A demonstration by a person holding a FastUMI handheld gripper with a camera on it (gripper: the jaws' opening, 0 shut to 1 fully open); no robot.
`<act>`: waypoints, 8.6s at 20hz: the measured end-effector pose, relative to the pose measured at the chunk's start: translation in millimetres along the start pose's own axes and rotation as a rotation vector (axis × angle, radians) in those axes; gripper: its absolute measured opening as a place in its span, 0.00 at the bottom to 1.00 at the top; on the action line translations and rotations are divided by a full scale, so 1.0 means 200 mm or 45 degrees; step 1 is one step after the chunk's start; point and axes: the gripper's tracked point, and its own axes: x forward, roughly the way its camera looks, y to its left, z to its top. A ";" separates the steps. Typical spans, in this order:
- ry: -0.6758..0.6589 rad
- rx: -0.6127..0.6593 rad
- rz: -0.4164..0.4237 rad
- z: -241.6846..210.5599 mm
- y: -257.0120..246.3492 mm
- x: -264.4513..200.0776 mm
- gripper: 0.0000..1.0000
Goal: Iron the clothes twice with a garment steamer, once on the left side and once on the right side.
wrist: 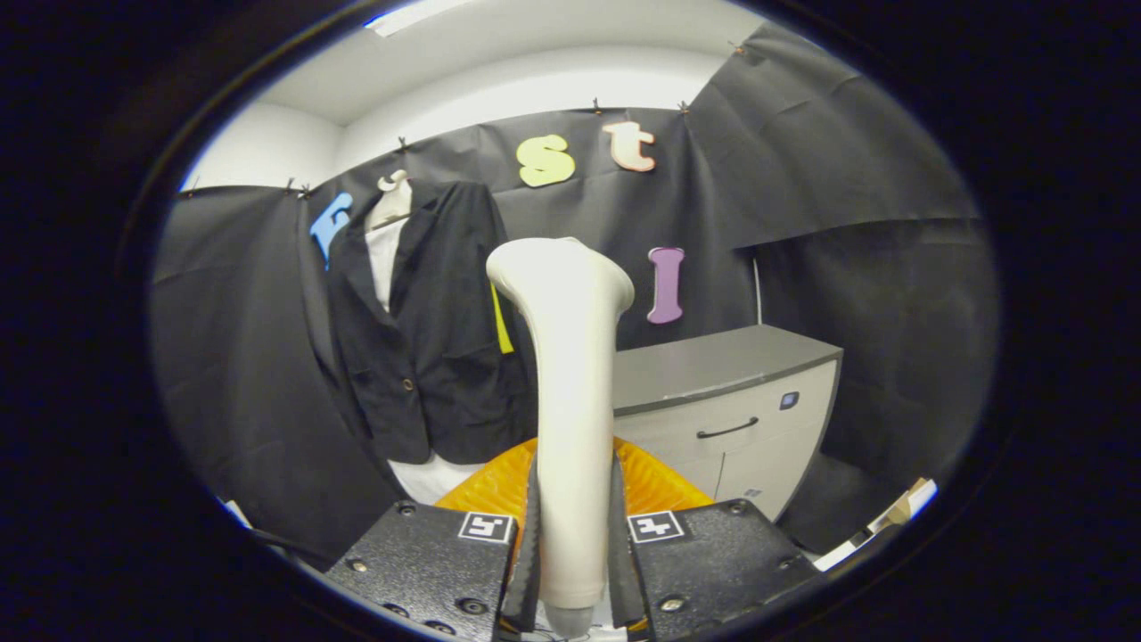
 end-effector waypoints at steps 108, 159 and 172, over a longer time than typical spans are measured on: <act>-0.099 -0.238 0.209 0.10 0.90 1.06 0.33; 0.439 -0.262 0.080 -1.09 0.71 0.75 0.33; -0.064 -0.252 0.218 -0.21 1.09 0.51 0.34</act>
